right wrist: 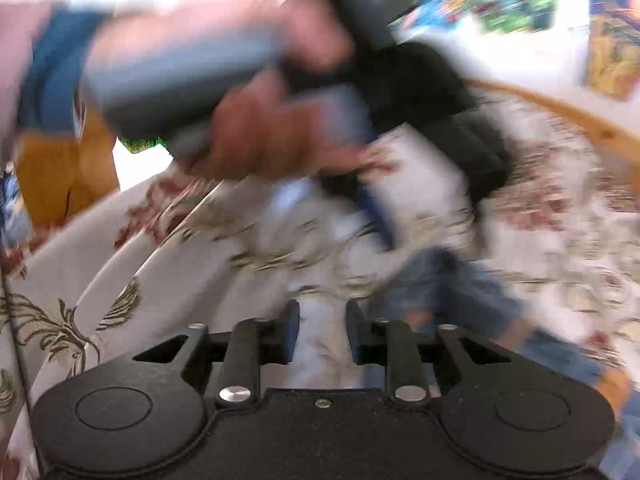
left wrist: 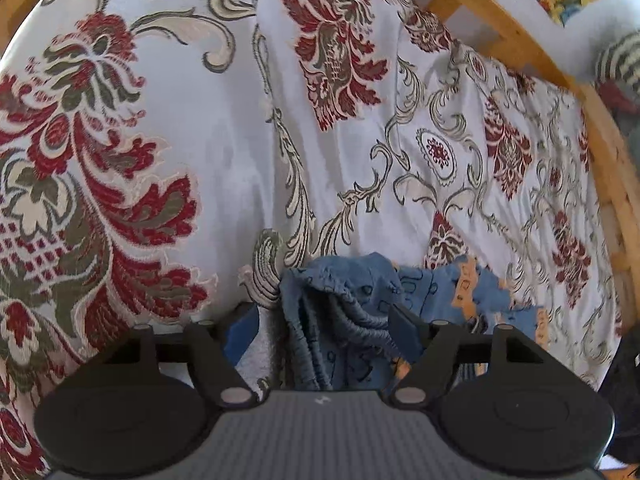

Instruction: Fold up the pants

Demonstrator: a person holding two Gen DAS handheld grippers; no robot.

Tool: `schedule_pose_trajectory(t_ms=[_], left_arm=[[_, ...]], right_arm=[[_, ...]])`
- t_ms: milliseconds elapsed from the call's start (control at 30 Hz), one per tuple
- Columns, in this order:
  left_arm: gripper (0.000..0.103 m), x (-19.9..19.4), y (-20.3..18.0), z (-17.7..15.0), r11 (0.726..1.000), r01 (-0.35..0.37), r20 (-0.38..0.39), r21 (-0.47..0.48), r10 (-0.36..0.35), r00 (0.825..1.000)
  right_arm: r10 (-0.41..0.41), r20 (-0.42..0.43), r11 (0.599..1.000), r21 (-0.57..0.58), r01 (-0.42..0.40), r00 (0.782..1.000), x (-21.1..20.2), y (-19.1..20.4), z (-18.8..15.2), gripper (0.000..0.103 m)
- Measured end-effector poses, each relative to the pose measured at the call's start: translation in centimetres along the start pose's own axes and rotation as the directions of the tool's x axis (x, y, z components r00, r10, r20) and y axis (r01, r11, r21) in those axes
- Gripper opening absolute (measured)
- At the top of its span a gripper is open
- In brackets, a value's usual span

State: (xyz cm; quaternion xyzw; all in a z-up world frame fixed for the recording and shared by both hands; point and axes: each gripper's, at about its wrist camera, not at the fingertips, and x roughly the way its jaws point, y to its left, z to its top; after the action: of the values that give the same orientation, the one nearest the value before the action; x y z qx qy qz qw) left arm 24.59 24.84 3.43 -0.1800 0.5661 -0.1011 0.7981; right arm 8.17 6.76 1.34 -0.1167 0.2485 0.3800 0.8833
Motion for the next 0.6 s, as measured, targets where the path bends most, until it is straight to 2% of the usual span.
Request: schedule_pose_trajectory(t_ms=[67,133,167,233,333,467,533,600], left_arm=[[0.079,0.0,-0.1,-0.1,1.000,0.000,0.002,0.005,0.000,1.000],[0.080,0.0,-0.2,-0.1,1.000,0.004,0.001,0.008,-0.004,1.000],[0.081,0.0,-0.2,-0.2,1.000,0.005,0.001,0.010,-0.005,1.000],[0.081,0.0,-0.4,-0.4,1.000,0.002,0.003,0.023,-0.002,1.000],[0.082,-0.1,-0.5,-0.9,0.999,0.007,-0.003,0.038,-0.007,1.000],[0.084,-0.4,0.2,-1.2,0.998,0.053,-0.002,0.030,-0.053,0.999],[0.085,-0.5,0.5,-1.1,0.997,0.070,-0.001,0.019,-0.070,0.998],[0.086,-0.4,0.5,-1.0,0.997,0.074,-0.006,0.008,-0.074,0.997]], right_arm=[[-0.116,0.012,0.991,0.075,0.115,0.993,-1.5,-2.9,-0.6,0.026],[-0.247,-0.009,0.962,0.118,0.247,0.969,-1.1,-5.6,-1.1,0.027],[-0.291,-0.042,0.945,0.143,0.294,0.956,-0.3,-7.0,-1.4,0.027],[-0.317,-0.073,0.935,0.141,0.325,0.945,1.9,-8.6,-1.6,0.027],[-0.275,-0.076,0.956,0.087,0.282,0.958,3.9,-7.9,-1.3,0.023],[-0.175,-0.013,0.984,-0.019,0.175,0.984,3.7,-3.9,-0.3,0.023],[-0.097,-0.027,0.995,0.004,0.097,0.995,4.0,-2.7,-0.4,0.021],[-0.063,-0.030,0.998,0.016,0.064,0.998,4.3,-1.6,-0.8,0.022]])
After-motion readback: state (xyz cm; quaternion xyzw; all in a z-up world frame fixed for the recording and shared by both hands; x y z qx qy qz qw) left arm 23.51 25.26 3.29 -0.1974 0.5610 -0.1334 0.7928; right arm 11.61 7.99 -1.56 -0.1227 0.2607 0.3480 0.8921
